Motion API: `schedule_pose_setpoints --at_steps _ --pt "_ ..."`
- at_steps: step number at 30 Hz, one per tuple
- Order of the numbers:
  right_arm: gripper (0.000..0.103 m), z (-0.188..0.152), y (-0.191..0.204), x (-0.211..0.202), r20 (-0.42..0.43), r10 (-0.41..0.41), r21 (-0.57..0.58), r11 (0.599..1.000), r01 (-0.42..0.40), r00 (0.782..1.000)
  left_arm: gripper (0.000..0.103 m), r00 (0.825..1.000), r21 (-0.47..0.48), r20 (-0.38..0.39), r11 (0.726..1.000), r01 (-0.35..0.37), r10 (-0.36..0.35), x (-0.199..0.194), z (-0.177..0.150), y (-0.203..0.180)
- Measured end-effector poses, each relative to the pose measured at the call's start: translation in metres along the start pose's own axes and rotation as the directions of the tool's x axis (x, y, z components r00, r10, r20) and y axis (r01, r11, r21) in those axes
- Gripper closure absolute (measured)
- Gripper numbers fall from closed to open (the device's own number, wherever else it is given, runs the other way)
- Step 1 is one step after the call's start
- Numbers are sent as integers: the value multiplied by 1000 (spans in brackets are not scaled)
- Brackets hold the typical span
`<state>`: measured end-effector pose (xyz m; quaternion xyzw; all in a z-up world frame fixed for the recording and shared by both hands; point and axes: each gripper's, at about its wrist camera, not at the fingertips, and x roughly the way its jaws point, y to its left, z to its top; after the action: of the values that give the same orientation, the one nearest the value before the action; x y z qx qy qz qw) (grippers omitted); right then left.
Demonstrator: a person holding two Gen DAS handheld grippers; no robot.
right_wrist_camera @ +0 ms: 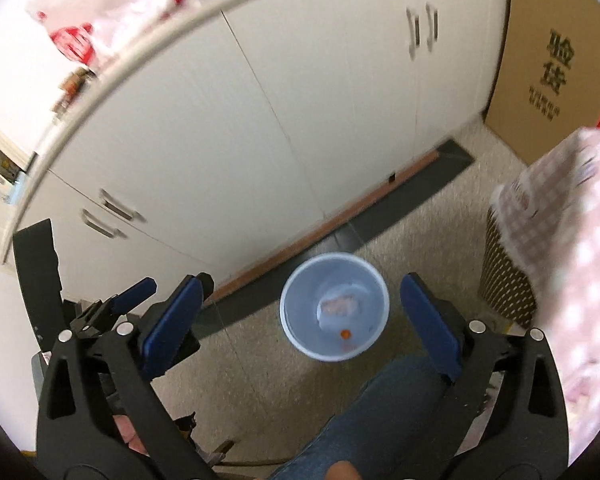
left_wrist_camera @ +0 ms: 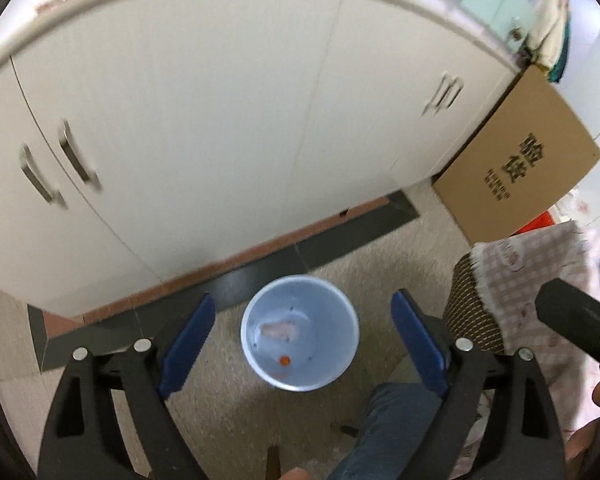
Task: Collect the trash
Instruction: 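Grasp the blue snack wrapper with the left gripper while the right grasps the tissue box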
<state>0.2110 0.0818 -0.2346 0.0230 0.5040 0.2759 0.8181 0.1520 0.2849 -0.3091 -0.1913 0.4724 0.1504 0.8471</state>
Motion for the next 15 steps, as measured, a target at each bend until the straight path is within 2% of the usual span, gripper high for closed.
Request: schedule_pose_setpoints --at_steps 7,15 --pt "6 -1 -18 -75 152 5 8 1000 -6 988 15 991 82 124 995 48 -58 -63 5 -52" --pt "6 -12 -48 -145 275 -33 48 999 21 961 15 971 186 191 976 112 -147 -109 0 -111"
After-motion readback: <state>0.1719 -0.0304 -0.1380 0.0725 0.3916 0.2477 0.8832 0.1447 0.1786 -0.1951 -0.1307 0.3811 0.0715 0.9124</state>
